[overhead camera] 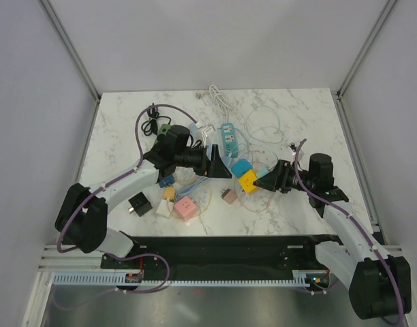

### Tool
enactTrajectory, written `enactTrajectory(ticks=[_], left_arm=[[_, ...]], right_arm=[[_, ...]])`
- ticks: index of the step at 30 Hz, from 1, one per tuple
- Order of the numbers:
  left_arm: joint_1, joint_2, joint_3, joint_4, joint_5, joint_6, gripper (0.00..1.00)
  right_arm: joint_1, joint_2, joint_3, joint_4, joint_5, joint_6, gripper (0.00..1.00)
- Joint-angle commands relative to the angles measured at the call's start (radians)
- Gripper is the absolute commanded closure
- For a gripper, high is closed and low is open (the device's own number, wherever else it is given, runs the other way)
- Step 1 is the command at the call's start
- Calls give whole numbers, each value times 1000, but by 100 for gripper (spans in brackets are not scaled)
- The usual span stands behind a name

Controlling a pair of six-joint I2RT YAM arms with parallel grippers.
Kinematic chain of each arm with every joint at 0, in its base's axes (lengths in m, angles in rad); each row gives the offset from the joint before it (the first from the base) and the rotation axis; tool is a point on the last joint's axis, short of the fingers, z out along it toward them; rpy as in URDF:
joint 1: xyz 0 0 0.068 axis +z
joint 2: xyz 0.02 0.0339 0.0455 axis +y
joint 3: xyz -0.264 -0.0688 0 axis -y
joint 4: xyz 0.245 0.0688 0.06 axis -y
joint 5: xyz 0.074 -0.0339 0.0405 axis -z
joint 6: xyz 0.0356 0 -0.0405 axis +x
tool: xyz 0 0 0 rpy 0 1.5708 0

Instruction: Pull the plug off the socket

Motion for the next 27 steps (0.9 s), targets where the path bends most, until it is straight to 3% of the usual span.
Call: enactTrajectory(ticks=[1, 12, 17, 19, 23, 26, 27], left_arm=[[17, -4, 51, -9, 48, 68, 13], [28, 121, 66, 142, 140, -27, 16], [31, 189, 60, 314, 218, -140, 27], [33, 207, 46, 403, 255, -235, 37], [34, 270, -8, 747, 338, -444, 61], [34, 302, -44, 877, 359, -562, 76], [37, 310, -57, 914, 359, -588, 89]], right_arm=[[14, -20, 43, 159, -136, 84, 100], [51, 17, 29, 265, -184, 151, 100], [69, 17, 26, 268, -190, 151, 100], [72, 17, 23, 273, -190, 152, 100], [80, 19, 15, 277, -190, 151, 100], [83, 25, 11, 280, -188, 151, 100], [83, 25, 11, 282, -187, 152, 100]])
